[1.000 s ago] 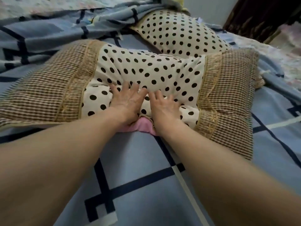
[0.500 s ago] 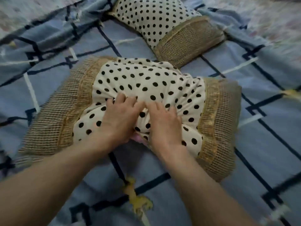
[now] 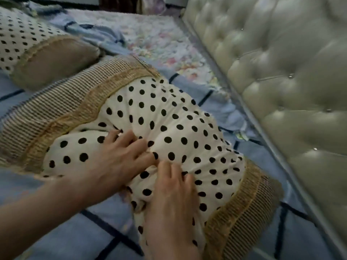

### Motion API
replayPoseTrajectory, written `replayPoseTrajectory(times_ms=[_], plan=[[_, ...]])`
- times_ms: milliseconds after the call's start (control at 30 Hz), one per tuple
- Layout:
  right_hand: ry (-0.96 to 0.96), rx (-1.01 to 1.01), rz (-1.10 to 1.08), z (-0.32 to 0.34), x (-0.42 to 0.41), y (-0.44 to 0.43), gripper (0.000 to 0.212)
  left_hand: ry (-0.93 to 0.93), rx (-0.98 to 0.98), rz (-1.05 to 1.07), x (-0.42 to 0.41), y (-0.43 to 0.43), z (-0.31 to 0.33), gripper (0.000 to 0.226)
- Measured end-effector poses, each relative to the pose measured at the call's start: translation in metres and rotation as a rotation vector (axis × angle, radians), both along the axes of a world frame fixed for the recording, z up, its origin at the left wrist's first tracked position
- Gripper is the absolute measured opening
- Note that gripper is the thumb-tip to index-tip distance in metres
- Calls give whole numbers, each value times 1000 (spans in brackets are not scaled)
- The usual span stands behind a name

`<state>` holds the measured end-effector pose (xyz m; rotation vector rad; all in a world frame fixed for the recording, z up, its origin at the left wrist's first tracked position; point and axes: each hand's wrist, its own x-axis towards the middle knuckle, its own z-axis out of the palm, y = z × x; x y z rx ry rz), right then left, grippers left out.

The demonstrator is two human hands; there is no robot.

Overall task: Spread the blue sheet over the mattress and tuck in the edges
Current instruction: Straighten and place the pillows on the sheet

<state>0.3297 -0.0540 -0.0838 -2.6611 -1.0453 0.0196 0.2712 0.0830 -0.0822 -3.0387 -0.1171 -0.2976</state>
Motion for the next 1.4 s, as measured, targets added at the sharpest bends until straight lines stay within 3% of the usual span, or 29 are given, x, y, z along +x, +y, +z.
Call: replayPoseTrajectory(times_ms=[133,267,367,400,533,700,800,933,1067,1200,1300,1333,1400], plan=[[12,-50,-187,-4,72,-48,35,53,21,-229,101,-35,3,73],[86,-153,-288,-51,145,-102,58,159,84,-295,200,-76,-55,66],[231,-350,-295,-111,175,-132,105,557,59,-137,230,-105,-119,106],[232,-421,-263,-131,180,-136,110,660,47,-81,234,-112,-138,115],[153,-448,-221,-164,187,-128,93,663,11,-47,240,-108,-167,131],[122,-449,-245,-173,181,-128,99,612,6,-13,229,-111,-173,127],[123,-450,-215,-162,178,-132,105,560,-62,-43,207,-115,-161,112],[100,-407,-162,-128,156,-141,85,513,-188,-56,131,-116,-146,105],[59,-148,-35,-108,70,-167,67,493,-207,-14,7,-123,-138,104],[45,29,-33,-112,-57,-220,54,282,-330,-26,-123,-157,-130,72],[171,-37,4,-111,-133,-257,39,121,-493,-100,-200,-201,-130,21],[216,-100,51,-114,-153,-267,34,174,-540,-130,-222,-218,-131,14],[312,-224,114,-120,-183,-282,34,333,-622,-207,-254,-251,-134,20]])
